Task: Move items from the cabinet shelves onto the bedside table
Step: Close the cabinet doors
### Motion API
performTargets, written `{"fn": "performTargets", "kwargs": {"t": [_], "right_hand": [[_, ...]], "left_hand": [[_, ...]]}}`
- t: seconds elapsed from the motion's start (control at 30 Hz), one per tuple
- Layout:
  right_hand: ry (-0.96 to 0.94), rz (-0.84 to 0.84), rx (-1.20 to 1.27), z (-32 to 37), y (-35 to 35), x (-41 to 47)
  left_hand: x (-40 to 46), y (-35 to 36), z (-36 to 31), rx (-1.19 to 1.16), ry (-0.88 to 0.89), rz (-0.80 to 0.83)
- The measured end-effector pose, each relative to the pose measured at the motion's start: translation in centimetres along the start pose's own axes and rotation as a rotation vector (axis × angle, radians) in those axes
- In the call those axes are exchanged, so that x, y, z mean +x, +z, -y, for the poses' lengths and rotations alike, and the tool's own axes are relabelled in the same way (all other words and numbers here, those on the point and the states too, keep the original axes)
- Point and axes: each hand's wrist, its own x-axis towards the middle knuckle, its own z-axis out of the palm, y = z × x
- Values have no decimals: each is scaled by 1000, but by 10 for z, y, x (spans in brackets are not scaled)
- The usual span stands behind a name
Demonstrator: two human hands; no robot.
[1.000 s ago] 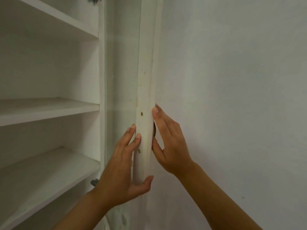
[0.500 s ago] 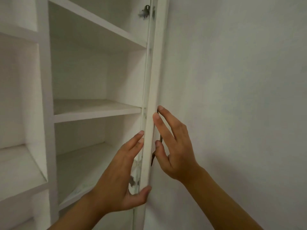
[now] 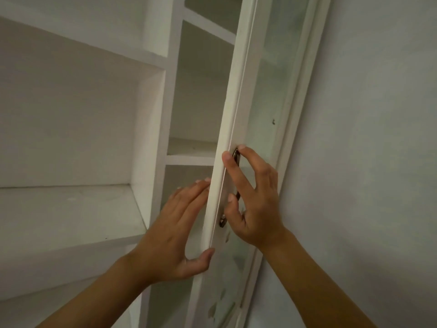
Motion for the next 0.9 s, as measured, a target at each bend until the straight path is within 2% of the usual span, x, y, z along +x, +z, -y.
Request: {"fn": "performTargets", "kwargs": {"t": [0.43,0.77,0.9], "right_hand": [[-28,-55,60,2,56,17],[-19,3,96,3,88,27],[-13,25,90,3,101,30]], "left_hand": [[-9,-17,24,320,-137,-97],[-19,-20,65,417,-175,-125],[-24,-17,80,480,-118,-129]]}}
